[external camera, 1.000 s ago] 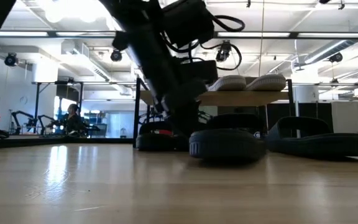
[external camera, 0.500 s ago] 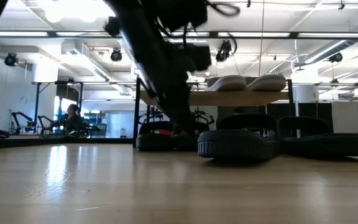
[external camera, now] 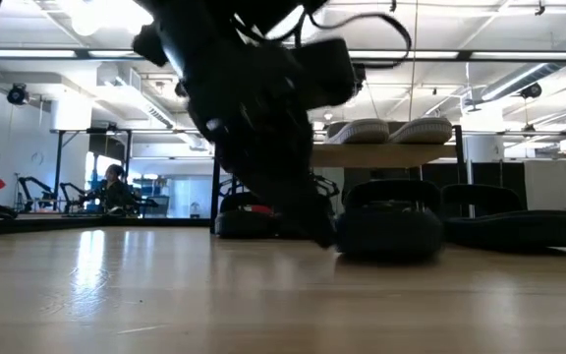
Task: Pick and place slides into the shelf
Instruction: Put the black slide near the shelf, then adjust the black slides under the shelf
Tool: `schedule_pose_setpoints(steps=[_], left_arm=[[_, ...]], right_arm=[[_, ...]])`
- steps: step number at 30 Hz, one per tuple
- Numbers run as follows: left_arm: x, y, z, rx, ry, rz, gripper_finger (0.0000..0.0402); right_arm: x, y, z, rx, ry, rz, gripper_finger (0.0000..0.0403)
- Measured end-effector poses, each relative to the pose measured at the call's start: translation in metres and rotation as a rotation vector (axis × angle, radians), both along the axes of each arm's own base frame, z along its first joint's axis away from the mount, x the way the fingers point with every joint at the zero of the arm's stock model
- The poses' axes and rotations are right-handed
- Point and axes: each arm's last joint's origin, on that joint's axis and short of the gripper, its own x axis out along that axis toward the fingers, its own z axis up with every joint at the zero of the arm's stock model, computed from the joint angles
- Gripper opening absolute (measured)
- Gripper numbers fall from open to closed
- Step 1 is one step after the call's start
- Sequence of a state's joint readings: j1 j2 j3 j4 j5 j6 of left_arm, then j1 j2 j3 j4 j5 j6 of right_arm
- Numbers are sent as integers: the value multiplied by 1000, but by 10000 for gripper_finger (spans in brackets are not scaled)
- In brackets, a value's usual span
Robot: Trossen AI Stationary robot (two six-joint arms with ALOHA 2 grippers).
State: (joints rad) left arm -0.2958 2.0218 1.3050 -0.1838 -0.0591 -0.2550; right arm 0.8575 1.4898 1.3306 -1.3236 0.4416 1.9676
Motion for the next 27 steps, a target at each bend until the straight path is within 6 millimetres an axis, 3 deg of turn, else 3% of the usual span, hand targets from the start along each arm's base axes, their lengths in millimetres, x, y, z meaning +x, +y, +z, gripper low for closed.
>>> schedule_pose_setpoints(steps=[8, 14, 19, 22, 27], left_arm=[[17, 23, 1, -25, -100, 65, 17], [12, 28, 13, -22, -82, 72, 17], [-9, 21, 26, -27, 45, 94, 17], [-25, 14, 36, -14, 110, 81, 17], [-48, -1, 73, -13, -3, 81, 17]], right_arm=[[1, 2, -1, 52, -2, -37, 52], [1, 9, -5, 143, 2, -54, 52], [9, 20, -17, 263, -11, -41, 52], [11, 23, -34, 239, 19, -83, 52], [15, 25, -64, 185, 90, -155, 52]])
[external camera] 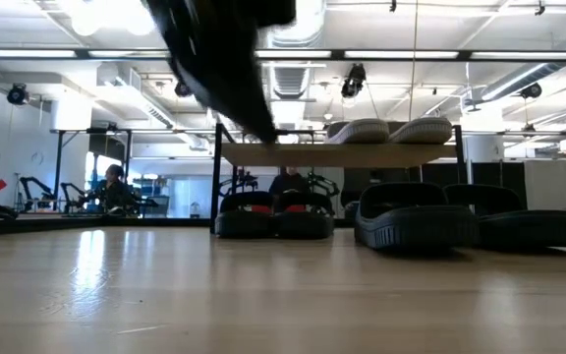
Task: Pick and place slides into the shelf
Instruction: Adjust the black slides under the shelf
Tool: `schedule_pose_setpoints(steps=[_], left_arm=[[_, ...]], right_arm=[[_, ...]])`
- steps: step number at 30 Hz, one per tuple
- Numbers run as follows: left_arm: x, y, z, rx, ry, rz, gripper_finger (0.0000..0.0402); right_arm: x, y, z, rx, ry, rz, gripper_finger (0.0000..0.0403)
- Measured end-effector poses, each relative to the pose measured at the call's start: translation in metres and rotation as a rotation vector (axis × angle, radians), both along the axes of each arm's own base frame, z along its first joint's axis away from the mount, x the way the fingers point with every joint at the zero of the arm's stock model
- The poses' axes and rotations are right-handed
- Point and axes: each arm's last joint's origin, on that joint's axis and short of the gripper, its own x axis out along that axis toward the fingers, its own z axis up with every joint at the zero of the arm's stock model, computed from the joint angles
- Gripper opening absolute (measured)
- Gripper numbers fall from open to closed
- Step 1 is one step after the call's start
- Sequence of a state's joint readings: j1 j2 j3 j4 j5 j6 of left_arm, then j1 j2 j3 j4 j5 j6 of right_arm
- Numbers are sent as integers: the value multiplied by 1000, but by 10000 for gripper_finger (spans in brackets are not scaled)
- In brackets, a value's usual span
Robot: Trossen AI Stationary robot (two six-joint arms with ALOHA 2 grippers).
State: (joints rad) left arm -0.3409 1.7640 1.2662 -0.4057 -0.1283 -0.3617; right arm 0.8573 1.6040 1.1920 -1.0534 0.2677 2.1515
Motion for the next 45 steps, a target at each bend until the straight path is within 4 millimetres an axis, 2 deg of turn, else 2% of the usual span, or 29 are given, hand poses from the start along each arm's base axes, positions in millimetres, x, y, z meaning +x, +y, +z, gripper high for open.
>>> schedule_pose_setpoints(steps=[6, 9, 16, 22, 28, 33, 37, 41, 43, 45], left_arm=[[-36, 3, 43, 62, -173, 189, 17], [-54, 8, 60, 106, -254, 252, 17], [-82, 22, 63, 127, -283, 287, 17], [-97, 28, 63, 120, -318, 361, 17], [-100, 30, 65, 129, -331, 375, 17], [-98, 29, 62, 136, -320, 372, 17], [-96, 28, 58, 140, -305, 367, 17], [-95, 27, 58, 129, -302, 357, 17], [-96, 27, 58, 126, -304, 356, 17], [-97, 28, 60, 122, -311, 357, 17]], right_arm=[[13, -2, -36, 12, 26, -9, 52], [17, -10, -51, 9, 27, -12, 52], [18, -36, -71, -72, 76, -43, 52], [28, -51, -84, -8, 80, 36, 52], [22, -72, -87, -131, 149, -60, 52], [27, -82, -84, -126, 164, 10, 52], [34, -70, -66, -22, 106, 90, 52], [47, -46, -44, 100, -64, 136, 52], [59, -38, -43, 124, -113, 168, 50], [71, -35, -51, 105, -103, 188, 46]])
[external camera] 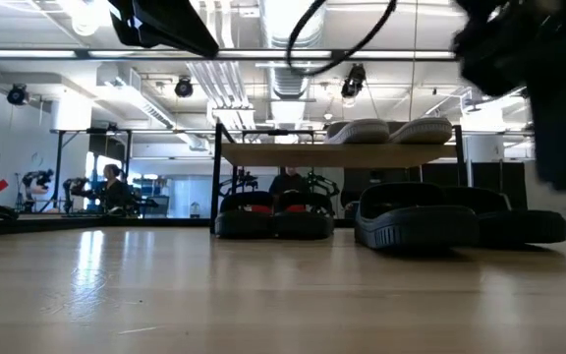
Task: Pick and place slides into the shelf
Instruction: Adjust the black slides under the shelf
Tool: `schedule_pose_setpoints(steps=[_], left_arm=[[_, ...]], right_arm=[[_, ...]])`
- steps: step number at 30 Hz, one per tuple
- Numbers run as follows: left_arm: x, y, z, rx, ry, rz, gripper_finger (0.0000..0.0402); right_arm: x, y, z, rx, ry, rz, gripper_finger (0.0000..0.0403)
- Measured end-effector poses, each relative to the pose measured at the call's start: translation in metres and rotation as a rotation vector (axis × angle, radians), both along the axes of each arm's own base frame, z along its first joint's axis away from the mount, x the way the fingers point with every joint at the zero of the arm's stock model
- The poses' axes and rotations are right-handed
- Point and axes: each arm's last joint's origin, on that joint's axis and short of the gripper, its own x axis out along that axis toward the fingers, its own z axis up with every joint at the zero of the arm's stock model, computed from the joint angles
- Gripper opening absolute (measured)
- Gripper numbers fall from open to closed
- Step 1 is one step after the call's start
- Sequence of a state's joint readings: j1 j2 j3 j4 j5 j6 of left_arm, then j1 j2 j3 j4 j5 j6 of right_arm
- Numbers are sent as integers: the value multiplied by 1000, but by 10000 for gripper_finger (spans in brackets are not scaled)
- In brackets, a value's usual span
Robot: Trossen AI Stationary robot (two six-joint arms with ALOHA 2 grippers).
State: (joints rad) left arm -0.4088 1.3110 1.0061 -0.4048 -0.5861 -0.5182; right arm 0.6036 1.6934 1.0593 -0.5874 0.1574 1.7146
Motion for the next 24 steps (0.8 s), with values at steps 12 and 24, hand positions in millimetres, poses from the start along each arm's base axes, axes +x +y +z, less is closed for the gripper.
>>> schedule_pose_setpoints(steps=[12, 24], left_arm=[[-1, -2, 1, -25, 8, -37, 17], [-2, -3, 0, 2, 24, -59, 17]], right_arm=[[57, -15, -33, -127, 104, -38, 31], [59, -67, -25, -329, 127, -154, 31]])
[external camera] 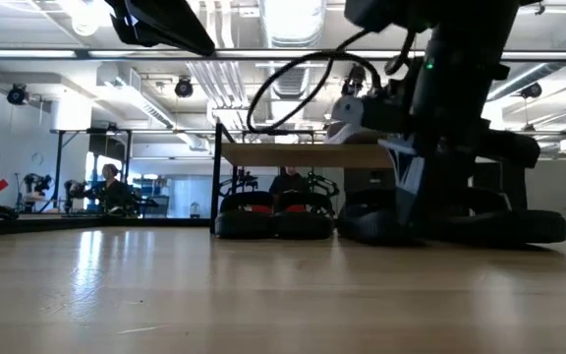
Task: Pick and place slides into the shelf
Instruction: Adjust the black slides under the shelf
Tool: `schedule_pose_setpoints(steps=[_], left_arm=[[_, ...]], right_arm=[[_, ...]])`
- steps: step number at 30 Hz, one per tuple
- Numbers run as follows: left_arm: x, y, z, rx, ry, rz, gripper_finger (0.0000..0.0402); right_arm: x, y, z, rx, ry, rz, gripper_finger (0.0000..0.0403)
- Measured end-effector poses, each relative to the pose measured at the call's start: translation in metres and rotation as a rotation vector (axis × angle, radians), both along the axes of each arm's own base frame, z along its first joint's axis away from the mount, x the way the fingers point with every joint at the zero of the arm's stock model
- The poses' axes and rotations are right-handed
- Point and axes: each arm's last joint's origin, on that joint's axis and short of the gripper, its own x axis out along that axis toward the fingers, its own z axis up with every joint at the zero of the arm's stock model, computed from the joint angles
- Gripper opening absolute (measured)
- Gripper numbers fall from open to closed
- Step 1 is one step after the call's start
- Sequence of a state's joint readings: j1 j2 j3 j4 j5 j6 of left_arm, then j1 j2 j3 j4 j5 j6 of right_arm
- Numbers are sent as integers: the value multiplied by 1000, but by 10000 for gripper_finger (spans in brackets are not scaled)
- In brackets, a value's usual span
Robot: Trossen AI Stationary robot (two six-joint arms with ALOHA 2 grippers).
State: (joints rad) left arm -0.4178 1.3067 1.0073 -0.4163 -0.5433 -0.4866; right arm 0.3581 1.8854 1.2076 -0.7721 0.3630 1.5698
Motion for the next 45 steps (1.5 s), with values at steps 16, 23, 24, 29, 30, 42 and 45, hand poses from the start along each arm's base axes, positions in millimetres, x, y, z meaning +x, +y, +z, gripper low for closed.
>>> schedule_pose_setpoints(steps=[16, 23, 24, 29, 30, 42, 45], left_arm=[[-2, -5, 0, -4, 1, -17, 17], [-2, -6, 0, -5, -1, -21, 17], [-2, -6, 0, -5, -1, -21, 17], [-2, -6, 1, -9, -11, -21, 17], [-2, -6, 1, -8, -11, -20, 17], [-2, -6, 1, -6, -13, -16, 17], [-2, -6, 1, -7, -13, -16, 17]], right_arm=[[3, -25, 0, -34, 38, 59, 31], [-20, 24, 33, 150, -64, 193, 31], [-28, 31, 36, 162, -66, 181, 31], [-70, 49, 33, 165, 19, 52, 31], [-77, 50, 29, 162, 31, 30, 31], [-108, 17, -17, 120, 90, -119, 31], [-107, 8, -19, 113, 88, -136, 31]])
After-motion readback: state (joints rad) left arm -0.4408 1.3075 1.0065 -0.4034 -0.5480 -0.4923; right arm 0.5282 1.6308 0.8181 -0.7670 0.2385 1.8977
